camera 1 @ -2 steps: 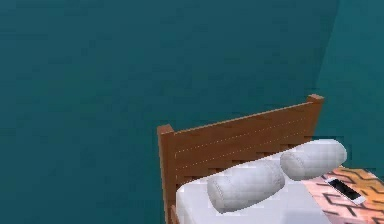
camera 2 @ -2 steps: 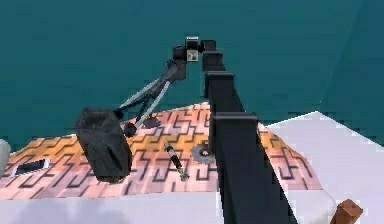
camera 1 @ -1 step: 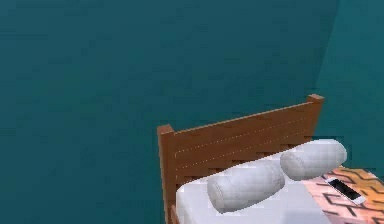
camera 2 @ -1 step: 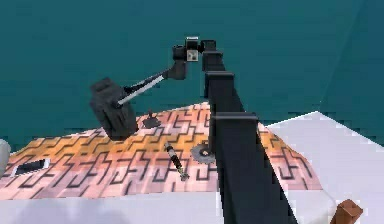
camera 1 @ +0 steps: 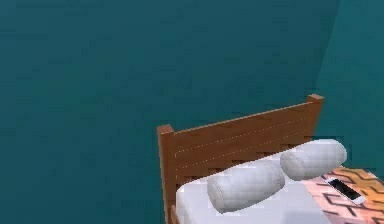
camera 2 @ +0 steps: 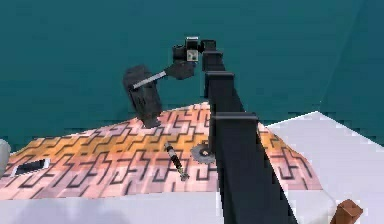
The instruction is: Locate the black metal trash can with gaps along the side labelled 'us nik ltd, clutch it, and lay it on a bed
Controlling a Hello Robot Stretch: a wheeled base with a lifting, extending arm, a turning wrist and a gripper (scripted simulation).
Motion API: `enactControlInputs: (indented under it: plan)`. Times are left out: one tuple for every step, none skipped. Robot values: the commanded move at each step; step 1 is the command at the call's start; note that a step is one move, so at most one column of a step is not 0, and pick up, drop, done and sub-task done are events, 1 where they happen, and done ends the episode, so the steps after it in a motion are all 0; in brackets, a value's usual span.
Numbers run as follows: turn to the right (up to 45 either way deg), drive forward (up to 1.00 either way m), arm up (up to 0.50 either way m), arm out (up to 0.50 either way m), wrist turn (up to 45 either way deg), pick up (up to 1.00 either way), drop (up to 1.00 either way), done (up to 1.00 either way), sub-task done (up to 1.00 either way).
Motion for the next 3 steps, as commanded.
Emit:
enactControlInputs:
  plan:
    - [0.0,0.00,-0.24,0.00,0.0,0.00,0.00,0.00,0.00]
    - [0.0,0.00,-0.32,0.00,0.0,0.00,0.00,0.00,0.00]
    - [0.0,0.00,0.00,0.00,0.0,0.00,1.00,0.00,0.00]
